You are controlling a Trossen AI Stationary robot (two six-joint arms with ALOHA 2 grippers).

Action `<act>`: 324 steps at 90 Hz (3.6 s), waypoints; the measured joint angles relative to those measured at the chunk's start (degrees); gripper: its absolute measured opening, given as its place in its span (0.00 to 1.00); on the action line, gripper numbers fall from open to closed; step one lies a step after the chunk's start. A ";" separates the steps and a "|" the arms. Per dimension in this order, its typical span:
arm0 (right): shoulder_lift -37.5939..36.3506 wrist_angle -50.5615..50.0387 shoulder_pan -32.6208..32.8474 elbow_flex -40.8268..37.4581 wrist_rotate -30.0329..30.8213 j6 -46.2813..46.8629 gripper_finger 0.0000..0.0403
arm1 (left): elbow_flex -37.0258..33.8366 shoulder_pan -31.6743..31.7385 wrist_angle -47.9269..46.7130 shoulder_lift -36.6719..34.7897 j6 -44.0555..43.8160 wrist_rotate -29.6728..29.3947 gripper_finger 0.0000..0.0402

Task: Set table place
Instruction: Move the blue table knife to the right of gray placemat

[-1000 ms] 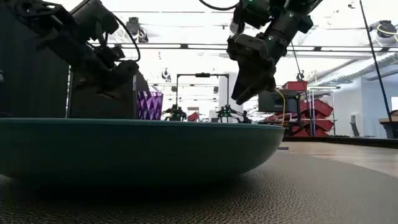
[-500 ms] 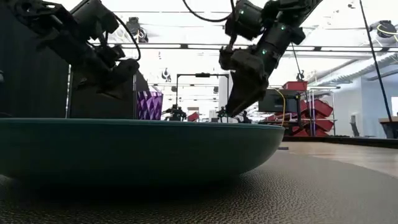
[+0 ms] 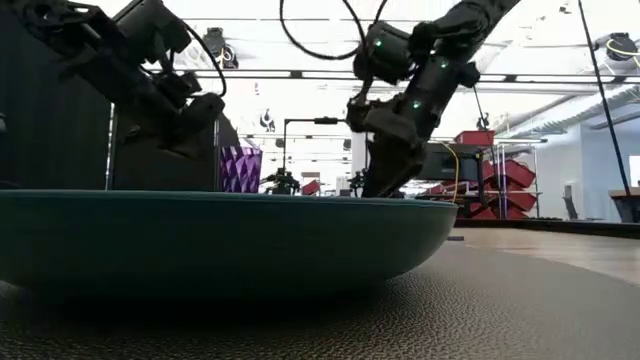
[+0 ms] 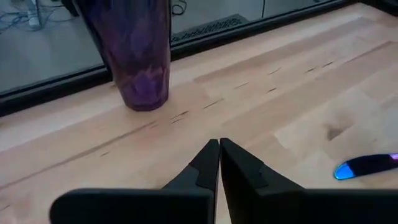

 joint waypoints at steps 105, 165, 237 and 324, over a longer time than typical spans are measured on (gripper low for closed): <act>4.12 -11.16 -2.06 4.44 1.25 2.53 0.41 | 0.00 0.00 -0.06 0.00 0.33 1.37 0.00; 6.40 -11.55 -1.23 4.57 2.01 3.45 0.41 | 0.00 -0.02 -0.10 0.00 0.33 1.55 0.00; 6.61 -11.59 -1.03 4.55 1.67 3.41 0.07 | 0.00 -0.02 -0.11 0.00 0.28 1.55 0.00; 6.90 -21.68 -0.94 11.13 1.70 6.63 0.00 | 0.00 0.00 -0.09 0.00 0.37 2.29 0.00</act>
